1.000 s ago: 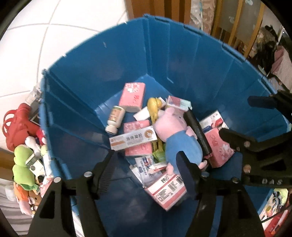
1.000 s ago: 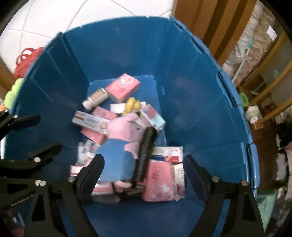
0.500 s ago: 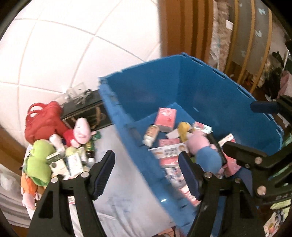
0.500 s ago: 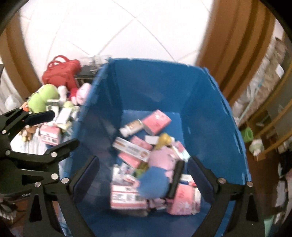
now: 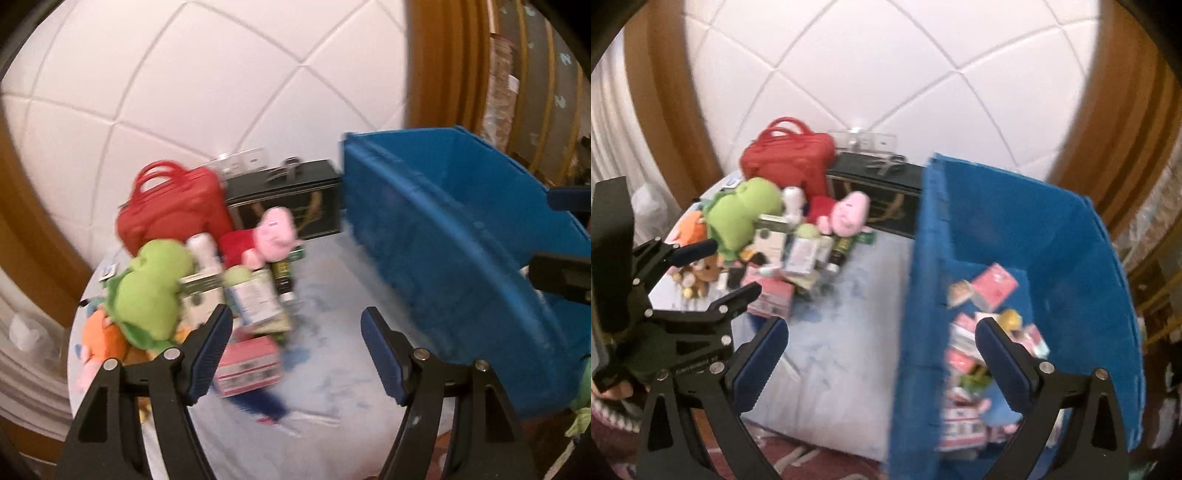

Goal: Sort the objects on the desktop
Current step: 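Move both tools back over the pile on the table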

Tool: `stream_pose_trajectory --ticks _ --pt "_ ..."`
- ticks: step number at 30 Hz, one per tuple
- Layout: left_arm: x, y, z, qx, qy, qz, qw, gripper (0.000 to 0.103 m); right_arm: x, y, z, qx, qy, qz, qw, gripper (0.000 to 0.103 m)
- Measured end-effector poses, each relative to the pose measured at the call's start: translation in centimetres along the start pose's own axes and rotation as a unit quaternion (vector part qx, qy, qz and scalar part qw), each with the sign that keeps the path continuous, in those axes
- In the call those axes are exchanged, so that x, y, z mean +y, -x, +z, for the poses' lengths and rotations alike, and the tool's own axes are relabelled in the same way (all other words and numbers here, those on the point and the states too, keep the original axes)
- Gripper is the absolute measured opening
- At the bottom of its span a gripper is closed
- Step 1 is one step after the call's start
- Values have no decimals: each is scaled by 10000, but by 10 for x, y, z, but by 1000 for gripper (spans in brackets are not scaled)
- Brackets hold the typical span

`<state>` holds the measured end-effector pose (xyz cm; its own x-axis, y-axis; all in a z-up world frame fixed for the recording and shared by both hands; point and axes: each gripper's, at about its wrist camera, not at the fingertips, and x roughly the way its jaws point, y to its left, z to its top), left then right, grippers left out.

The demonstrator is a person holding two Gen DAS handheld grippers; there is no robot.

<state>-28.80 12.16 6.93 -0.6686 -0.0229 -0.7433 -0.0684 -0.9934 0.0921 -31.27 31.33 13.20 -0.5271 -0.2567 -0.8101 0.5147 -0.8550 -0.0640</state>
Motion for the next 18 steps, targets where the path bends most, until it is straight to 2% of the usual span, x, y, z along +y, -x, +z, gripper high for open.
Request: stream_pose_trajectory --ticks 4,5,6,7,8,9,12,18 --pt "52 -12 -23 127 148 204 9996 71 46 -20 3 61 397 -471 9981 103" --pt "66 -18 -30 204 213 248 9993 71 52 -24 3 97 535 -660 9963 103" --pt "73 -23 -33 250 253 256 9990 71 52 -24 3 97 535 -660 9963 103" --pt "81 -28 -37 300 304 265 9987 71 55 -30 3 141 705 -969 9927 103" --pt "88 -34 -42 347 348 276 9984 71 55 -30 3 141 705 -969 9927 103" --pt "91 -37 -45 368 360 289 9983 71 40 -30 3 212 546 -1197 9911 103" --pt "95 -51 -53 480 435 265 9975 71 3 -26 -2 310 129 -1376 9899 103" --pt "75 -71 -54 562 461 113 9973 71 -37 1 -28 359 -142 -1685 9849 103"
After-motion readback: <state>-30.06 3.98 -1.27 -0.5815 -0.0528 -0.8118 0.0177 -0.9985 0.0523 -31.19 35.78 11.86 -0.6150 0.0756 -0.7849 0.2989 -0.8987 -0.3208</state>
